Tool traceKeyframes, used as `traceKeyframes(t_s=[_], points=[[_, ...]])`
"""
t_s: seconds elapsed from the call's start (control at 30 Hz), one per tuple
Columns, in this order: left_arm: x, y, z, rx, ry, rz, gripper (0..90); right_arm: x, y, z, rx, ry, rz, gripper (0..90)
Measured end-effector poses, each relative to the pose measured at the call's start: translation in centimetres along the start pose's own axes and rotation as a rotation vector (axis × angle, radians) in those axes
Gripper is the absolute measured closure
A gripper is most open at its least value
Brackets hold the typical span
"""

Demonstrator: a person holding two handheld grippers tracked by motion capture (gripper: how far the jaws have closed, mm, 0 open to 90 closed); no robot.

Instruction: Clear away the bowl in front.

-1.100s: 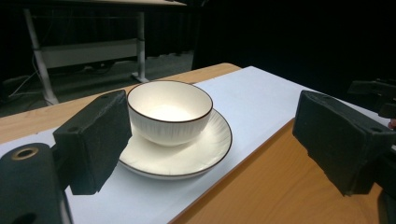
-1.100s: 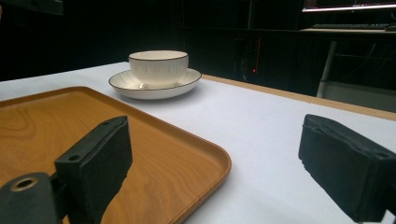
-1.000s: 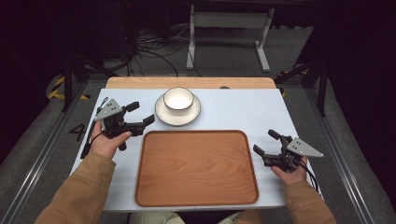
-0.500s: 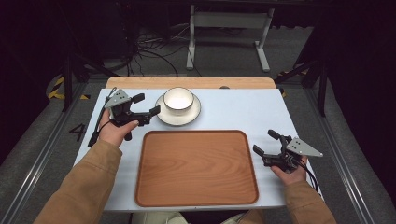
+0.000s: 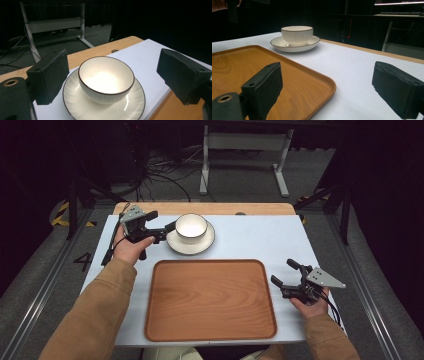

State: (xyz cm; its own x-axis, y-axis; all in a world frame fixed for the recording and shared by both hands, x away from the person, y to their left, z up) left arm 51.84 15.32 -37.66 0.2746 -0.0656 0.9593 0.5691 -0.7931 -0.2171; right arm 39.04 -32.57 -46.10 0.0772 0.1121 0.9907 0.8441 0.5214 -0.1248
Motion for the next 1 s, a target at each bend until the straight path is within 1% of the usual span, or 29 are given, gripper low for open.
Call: traceKeyframes(t_s=[0.17,0.2,0.3,0.33,0.47,0.5,0.53,0.63,0.7,0.77,0.8,0.83,1.0], points=[[0.3,0.9,0.6,0.014,-0.003,0.008,11.3,0.0,0.0,0.0,0.000,-0.001,-0.001,10.1],[0.3,1.0,0.6,0.018,-0.004,0.001,11.4,0.0,0.0,0.0,0.001,0.000,-0.001,10.1],[0.4,1.6,0.8,0.018,-0.025,0.013,11.2,0.0,0.0,0.0,0.001,0.000,-0.001,10.1],[0.4,1.6,0.8,0.018,-0.025,0.013,11.2,0.0,0.0,0.0,0.001,0.000,-0.001,10.1],[0.5,2.3,1.3,0.033,-0.031,0.019,11.2,0.0,0.0,0.0,0.001,-0.001,-0.001,10.1],[0.6,2.6,1.4,0.038,-0.031,0.030,11.3,0.0,0.0,0.0,0.001,-0.001,-0.002,10.1],[0.6,2.8,1.5,0.042,-0.032,0.027,11.6,0.0,0.0,0.0,0.001,0.000,-0.001,10.1],[0.6,3.3,1.9,0.056,-0.045,0.055,12.9,0.0,0.0,0.0,0.000,0.000,-0.001,10.2],[0.6,3.7,2.2,0.085,-0.054,0.089,14.3,0.0,0.0,0.0,0.000,-0.001,-0.002,10.2],[0.4,4.0,2.6,0.110,-0.067,0.110,16.7,0.0,0.0,0.0,-0.001,0.001,-0.002,10.1],[0.4,4.0,2.6,0.110,-0.067,0.110,17.2,0.0,0.0,0.0,-0.001,0.001,-0.002,10.1],[0.3,4.2,2.8,0.123,-0.077,0.126,17.2,0.0,0.0,0.0,-0.001,0.001,-0.002,10.2],[-0.4,5.2,3.5,0.142,-0.101,0.141,19.6,0.0,0.0,0.0,0.000,0.001,-0.002,10.4]])
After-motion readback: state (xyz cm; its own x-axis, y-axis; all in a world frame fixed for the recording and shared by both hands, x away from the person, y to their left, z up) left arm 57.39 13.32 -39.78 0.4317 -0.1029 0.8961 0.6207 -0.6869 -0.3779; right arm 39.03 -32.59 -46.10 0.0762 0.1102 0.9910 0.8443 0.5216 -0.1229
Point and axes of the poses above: each handheld gripper's, and its own axes: y roughly forward along the jaws, x roughly out of its top, z roughly to its left, the point moved 3 cm from there along y, roughly forward along the jaws, and after that the axes turned 9 degrees about -x, right-handed, at the moved point
